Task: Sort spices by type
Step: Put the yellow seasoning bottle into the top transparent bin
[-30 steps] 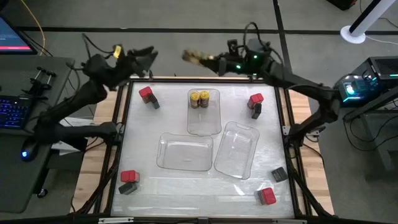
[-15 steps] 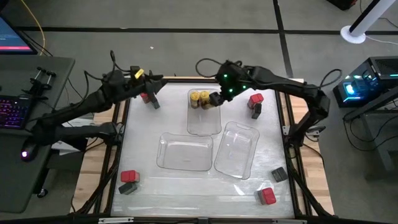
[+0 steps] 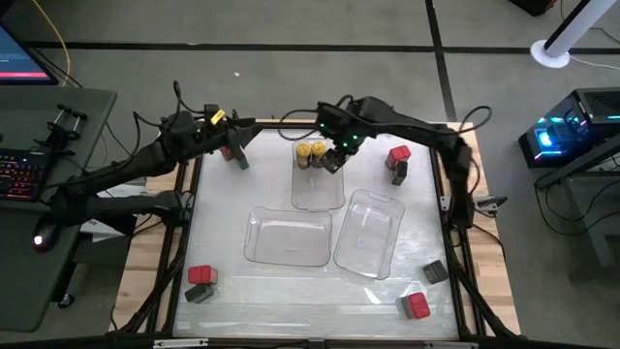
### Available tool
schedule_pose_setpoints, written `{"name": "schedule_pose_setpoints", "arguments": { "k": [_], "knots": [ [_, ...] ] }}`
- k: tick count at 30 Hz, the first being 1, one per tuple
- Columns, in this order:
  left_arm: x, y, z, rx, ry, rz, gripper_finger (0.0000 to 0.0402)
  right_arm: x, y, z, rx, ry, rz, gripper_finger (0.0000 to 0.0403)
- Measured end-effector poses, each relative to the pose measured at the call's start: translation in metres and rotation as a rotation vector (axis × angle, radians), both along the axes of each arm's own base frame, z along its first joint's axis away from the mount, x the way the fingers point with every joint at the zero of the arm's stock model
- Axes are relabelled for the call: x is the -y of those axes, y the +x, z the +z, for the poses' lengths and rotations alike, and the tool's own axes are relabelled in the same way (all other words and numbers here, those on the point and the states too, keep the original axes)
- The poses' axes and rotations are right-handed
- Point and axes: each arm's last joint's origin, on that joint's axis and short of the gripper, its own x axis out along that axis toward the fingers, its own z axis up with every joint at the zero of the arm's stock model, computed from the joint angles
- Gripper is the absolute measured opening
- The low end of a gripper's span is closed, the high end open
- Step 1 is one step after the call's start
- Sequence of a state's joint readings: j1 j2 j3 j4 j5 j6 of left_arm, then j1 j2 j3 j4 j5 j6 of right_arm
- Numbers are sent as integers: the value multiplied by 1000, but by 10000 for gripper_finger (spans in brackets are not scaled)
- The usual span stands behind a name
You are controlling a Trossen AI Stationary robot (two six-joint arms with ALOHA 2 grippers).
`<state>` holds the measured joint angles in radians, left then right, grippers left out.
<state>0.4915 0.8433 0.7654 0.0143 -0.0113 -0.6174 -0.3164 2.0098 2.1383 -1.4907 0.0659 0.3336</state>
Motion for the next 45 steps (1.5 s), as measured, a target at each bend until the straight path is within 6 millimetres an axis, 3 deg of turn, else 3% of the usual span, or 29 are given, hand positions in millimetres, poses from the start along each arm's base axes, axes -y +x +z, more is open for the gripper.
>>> {"name": "schedule_pose_setpoints", "arguments": {
  "k": [8, 13, 18, 30, 37, 45],
  "knots": [
    [1, -1, 1, 4, 4, -1, 349, 12, 30, -18, -57, -9, 109, 213],
    [1, -1, 1, -5, 20, -2, 349, 18, 41, -45, -123, 46, 143, 213],
    [1, -2, 1, -8, 26, -3, 349, 17, 41, -59, -156, 60, 150, 213],
    [1, -1, 1, -8, 27, -3, 349, 40, 35, -88, -191, 74, 41, 213],
    [1, -1, 1, -8, 26, -3, 349, 42, 37, -89, -170, 55, 6, 328],
    [1, -1, 1, -8, 26, -3, 349, 43, 39, -89, -152, 47, 6, 344]
  ]
}}
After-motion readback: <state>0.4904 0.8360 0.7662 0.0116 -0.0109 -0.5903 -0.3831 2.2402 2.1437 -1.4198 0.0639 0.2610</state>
